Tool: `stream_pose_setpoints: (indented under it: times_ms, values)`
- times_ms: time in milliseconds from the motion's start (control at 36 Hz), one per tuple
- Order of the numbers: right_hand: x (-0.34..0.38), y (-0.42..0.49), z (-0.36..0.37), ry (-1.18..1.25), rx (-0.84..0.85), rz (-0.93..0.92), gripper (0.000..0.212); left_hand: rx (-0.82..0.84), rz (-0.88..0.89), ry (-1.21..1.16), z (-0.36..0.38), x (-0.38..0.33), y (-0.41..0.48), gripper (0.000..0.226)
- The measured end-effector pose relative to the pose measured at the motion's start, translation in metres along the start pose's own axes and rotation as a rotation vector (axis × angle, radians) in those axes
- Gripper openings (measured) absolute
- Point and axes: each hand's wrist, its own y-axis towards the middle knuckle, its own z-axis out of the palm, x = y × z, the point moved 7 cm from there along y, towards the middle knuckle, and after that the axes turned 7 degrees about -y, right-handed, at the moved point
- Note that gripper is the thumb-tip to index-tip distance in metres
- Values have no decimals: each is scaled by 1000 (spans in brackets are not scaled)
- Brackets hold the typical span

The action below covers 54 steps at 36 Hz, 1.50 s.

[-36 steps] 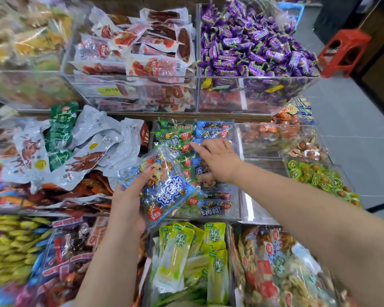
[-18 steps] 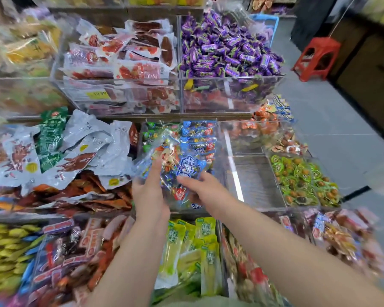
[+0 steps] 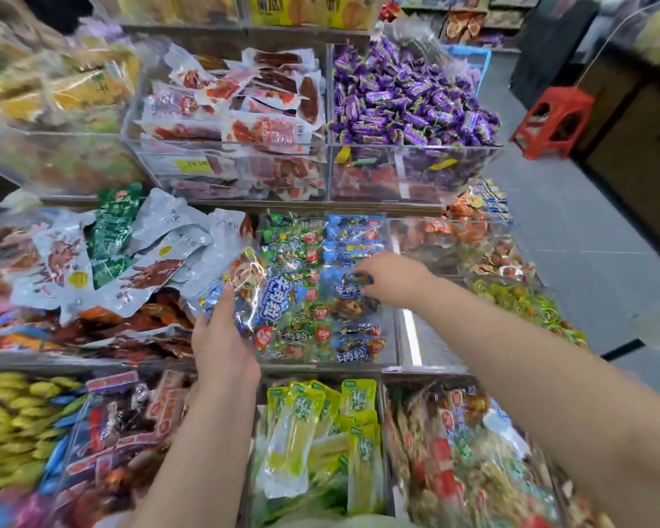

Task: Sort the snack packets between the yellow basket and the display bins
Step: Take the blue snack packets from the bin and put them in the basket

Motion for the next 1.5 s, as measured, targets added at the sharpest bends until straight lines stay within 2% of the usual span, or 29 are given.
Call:
stream_pose_setpoints:
  times_ms: [83,167,250,306,528,722,833,972,1028,1083,1139,1194,1222,1250,1278,1333,1389,1444,1500]
  values:
    - [12,14,8,-196,-70,29,34,36,6,55,-1,1,-1,14]
    - [12,21,18,-213,-90,76,38,46,19,85,-6,-4,-1,8]
    - [13,14,24,-225,-262,92,68,34,26,94,-11,-8,1,8]
    - [19,8,36,-211,-294,52,82,12,28,84,-15,-10,3,9]
    - [14,9,84,-220,-146,63,109,51,5,81,-9,0,11,12]
    - [21,28,86,-297,-105,50,104,70,-48,103,-5,11,15,14]
    - [16,41,85,-323,-40,76,103,83,-72,133,4,14,12,25]
    - [13,45,87,-364,-5,114,102,176,-218,12,26,21,1,34]
    - [14,42,86,-325,-23,94,106,247,-260,-27,34,22,-7,30]
    - [14,35,80,-210,-106,52,109,314,-255,-53,39,22,-12,24]
    - [15,21,61,49,-278,-28,102,390,-247,-69,43,21,-16,28]
    - [10,1,38,529,-450,-42,70,466,-271,-120,48,25,-20,29]
    - [5,-6,31,840,-472,15,51,495,-286,-154,51,28,-21,29]
    - [3,-14,28,1193,-444,113,35,514,-299,-179,54,31,-23,30]
    - [7,-19,32,1538,-347,228,28,513,-305,-188,56,36,-24,29]
    - [25,-25,45,1972,-99,346,24,496,-311,-166,59,47,-27,28]
    - [39,-34,45,2073,20,279,21,553,-279,-55,65,55,-31,28]
    - [36,-41,42,2098,-16,223,16,618,-161,221,69,59,-33,21]
    - [19,-44,38,2082,-96,301,18,653,10,546,67,56,-32,15]
